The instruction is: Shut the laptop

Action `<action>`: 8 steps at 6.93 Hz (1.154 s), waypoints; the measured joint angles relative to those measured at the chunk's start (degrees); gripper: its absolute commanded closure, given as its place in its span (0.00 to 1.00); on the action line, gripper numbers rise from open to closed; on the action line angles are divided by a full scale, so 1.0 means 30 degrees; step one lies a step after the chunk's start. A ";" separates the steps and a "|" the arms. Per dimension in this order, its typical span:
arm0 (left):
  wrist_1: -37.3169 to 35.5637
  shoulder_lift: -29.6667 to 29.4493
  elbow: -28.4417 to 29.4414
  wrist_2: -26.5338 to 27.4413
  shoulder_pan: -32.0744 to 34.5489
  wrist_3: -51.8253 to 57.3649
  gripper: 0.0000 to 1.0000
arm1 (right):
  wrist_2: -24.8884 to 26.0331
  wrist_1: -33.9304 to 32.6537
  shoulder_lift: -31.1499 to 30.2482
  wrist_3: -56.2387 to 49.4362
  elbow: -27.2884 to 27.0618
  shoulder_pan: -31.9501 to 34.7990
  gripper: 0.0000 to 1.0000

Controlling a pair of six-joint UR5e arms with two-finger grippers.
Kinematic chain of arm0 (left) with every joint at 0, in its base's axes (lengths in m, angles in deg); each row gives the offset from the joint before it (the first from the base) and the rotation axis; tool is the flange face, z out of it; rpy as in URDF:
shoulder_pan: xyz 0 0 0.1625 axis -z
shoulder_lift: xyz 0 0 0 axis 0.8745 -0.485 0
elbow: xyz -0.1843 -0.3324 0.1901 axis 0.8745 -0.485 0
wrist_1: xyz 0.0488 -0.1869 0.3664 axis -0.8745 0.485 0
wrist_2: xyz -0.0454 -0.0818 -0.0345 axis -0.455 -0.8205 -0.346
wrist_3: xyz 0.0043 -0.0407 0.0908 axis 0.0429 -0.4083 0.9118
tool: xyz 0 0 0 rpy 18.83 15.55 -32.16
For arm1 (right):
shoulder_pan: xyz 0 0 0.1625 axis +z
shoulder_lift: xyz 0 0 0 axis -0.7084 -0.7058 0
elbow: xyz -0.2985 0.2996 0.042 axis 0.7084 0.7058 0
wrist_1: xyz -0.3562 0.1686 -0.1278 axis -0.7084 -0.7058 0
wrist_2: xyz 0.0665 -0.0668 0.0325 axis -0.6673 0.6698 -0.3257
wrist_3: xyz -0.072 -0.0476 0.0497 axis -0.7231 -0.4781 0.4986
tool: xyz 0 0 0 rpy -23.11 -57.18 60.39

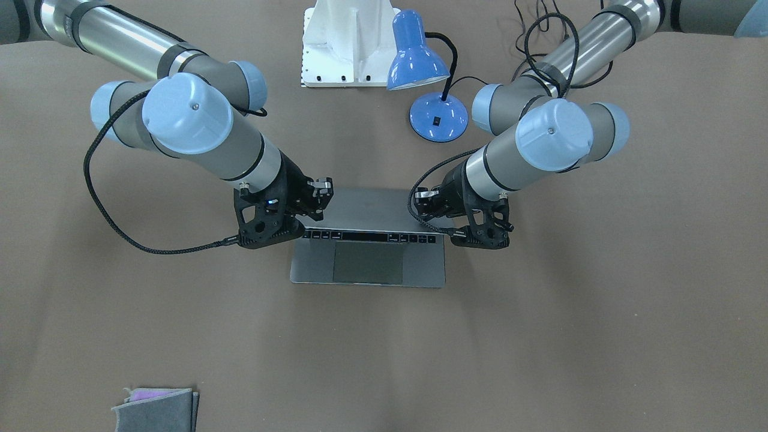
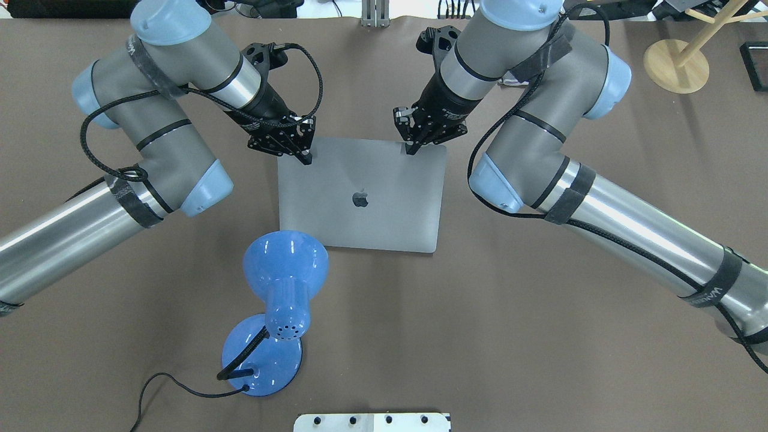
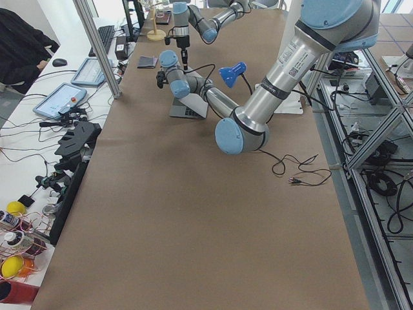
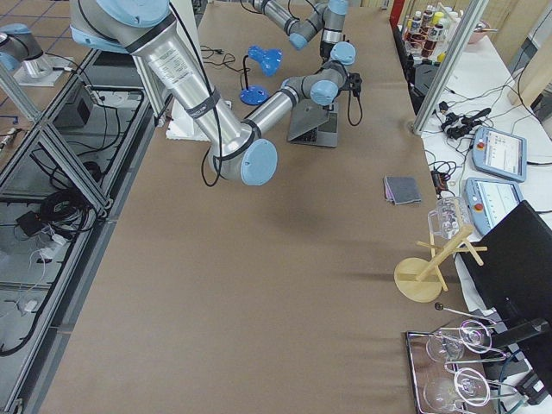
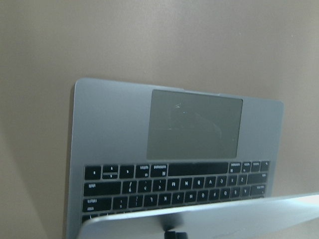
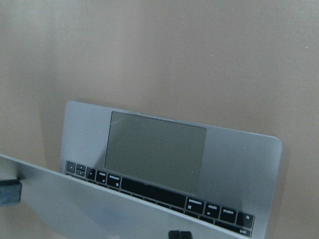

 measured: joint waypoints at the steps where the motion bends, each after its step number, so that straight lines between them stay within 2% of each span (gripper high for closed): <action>1: 0.0532 -0.0156 0.0739 0.0111 -0.0010 0.0053 1.00 | 0.0389 0.1038 0.0557 0.0004 0.1642 0.0007 1.00; 3: 0.1008 -0.0252 0.1490 0.0322 -0.0069 0.0103 1.00 | 0.0971 0.2473 0.1601 0.0018 0.4386 -0.0053 1.00; 5: 0.1755 -0.0713 0.2822 0.1549 -0.0295 0.0114 1.00 | 0.1548 0.3119 0.2499 0.0001 0.6221 -0.0372 1.00; 8: 0.2401 -0.1492 0.4689 0.3719 -0.0791 0.0677 1.00 | 0.2528 0.4197 0.2802 -0.0002 0.7592 -0.0945 1.00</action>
